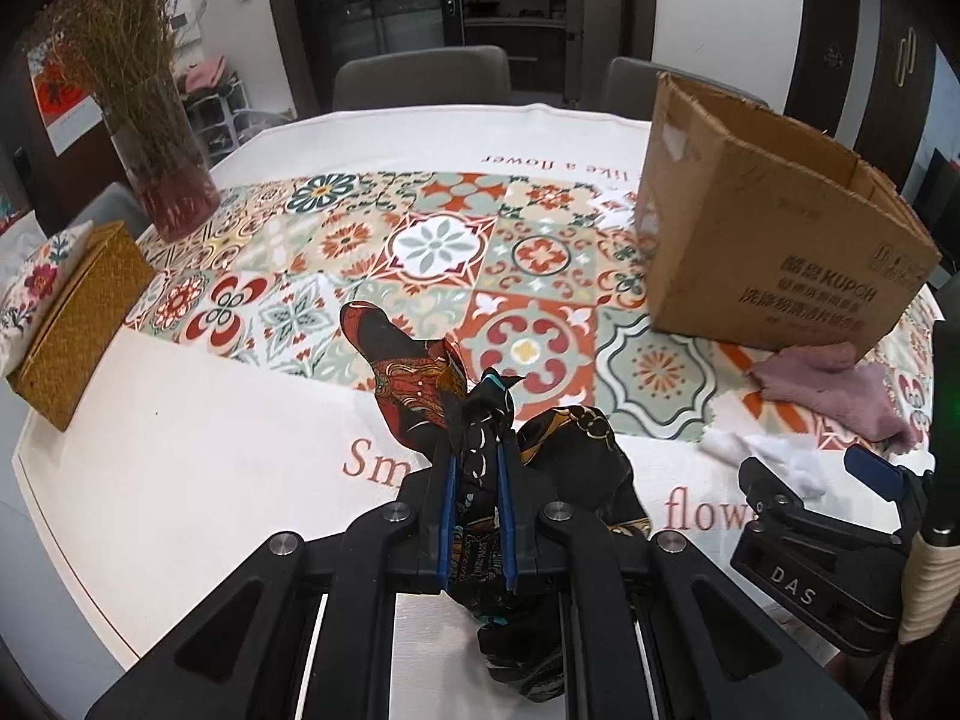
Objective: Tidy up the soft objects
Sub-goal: 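Close the right tool on the zigzag-edged white cloth while the left tool holds the scarf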
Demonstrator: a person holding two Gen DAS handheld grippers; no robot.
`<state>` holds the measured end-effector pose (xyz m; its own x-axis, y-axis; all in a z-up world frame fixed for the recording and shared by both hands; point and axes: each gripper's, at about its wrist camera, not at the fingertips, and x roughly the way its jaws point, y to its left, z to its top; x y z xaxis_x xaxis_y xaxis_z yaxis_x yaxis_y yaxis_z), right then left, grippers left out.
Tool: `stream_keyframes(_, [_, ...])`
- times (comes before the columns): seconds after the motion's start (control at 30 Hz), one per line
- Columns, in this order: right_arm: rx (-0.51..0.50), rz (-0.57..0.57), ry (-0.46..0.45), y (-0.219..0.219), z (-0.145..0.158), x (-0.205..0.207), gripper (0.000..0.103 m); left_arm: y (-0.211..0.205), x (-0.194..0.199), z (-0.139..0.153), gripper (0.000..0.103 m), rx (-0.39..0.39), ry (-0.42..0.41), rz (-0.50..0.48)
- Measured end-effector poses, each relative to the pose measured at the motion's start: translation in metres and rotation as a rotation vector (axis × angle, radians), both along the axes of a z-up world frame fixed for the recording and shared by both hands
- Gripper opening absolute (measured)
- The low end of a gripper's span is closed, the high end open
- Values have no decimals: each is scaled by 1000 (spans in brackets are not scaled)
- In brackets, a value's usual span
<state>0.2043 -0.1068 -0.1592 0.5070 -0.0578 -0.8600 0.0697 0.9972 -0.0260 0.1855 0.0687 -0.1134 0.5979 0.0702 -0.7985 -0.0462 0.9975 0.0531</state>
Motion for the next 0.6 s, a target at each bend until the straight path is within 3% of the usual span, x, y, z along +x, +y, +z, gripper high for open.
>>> stream_keyframes(0.17, [-13, -2, 32, 4, -11, 3, 90, 4, 2, -8, 13, -1, 20, 5])
stream_keyframes(0.37, [-9, -6, 79, 3, -24, 9, 73, 0, 4, -11, 13, 4, 26, -6])
stream_keyframes(0.47, [1, -10, 82, 2, -27, 10, 70, -2, 5, -13, 13, 6, 32, -12])
stream_keyframes(0.6, [17, -2, 73, 0, -26, 9, 40, -5, 5, -12, 13, 7, 33, -15])
